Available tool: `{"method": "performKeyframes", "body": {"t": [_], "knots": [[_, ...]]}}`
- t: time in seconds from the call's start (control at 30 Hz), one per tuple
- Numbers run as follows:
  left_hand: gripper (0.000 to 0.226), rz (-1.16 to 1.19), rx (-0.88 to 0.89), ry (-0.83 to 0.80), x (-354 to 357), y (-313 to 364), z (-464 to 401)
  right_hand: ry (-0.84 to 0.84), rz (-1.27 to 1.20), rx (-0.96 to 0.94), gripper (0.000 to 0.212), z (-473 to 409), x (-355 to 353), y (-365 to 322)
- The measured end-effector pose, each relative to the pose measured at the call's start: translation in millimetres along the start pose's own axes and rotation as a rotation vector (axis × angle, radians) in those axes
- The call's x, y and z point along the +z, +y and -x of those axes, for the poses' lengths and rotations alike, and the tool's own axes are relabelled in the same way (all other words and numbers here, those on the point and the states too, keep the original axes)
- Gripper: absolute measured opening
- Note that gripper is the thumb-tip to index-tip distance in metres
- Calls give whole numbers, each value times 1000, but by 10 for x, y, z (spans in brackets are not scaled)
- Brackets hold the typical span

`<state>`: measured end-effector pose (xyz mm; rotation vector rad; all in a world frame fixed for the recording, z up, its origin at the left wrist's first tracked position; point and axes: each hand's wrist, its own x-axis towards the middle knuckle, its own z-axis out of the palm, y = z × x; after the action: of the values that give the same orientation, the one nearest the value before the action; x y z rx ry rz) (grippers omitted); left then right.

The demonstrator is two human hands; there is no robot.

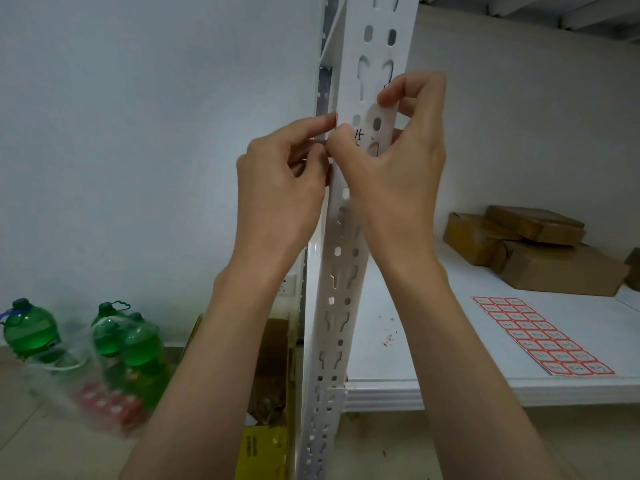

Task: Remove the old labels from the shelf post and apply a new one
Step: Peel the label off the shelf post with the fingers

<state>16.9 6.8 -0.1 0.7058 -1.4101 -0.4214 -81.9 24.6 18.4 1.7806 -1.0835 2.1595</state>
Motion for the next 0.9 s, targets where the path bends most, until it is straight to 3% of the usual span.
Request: {"method": "performKeyframes", "body": {"t": [0.9], "knots": [[37, -8, 34, 1, 18, 20, 28, -39, 5, 31, 35, -39, 36, -46]]}}
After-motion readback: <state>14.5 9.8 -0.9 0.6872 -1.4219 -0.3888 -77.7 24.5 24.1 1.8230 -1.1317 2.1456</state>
